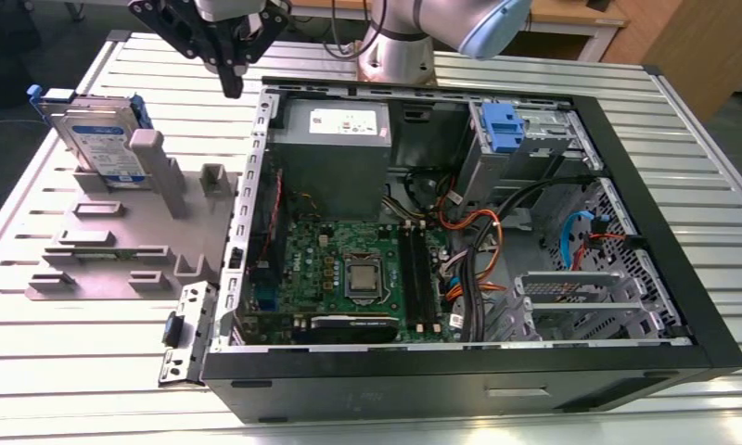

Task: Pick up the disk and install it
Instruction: 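Reach for the disk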

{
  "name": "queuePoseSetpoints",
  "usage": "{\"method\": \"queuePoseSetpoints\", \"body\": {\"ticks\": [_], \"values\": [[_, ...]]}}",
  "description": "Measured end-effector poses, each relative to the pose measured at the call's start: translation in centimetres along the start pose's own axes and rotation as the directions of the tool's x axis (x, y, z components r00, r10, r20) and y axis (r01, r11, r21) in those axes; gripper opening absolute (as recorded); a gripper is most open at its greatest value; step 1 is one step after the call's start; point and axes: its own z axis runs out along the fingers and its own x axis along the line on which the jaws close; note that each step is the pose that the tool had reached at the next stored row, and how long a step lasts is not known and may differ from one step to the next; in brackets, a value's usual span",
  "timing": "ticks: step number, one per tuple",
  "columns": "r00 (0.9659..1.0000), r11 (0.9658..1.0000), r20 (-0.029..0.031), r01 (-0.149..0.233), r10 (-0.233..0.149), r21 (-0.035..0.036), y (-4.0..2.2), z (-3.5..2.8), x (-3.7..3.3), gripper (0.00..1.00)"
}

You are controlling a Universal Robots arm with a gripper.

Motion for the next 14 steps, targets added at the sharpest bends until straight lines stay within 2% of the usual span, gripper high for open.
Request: {"method": "queuePoseSetpoints", "body": {"ticks": [10, 14], "values": [[1.0, 1.0, -0.0001, 0.0, 0.0, 0.0, -0.01, -0.02, 0.51, 0.11], [1.0, 1.0, 0.0, 0.0, 0.0, 0.0, -0.04, -0.02, 0.96, 0.11]]}}
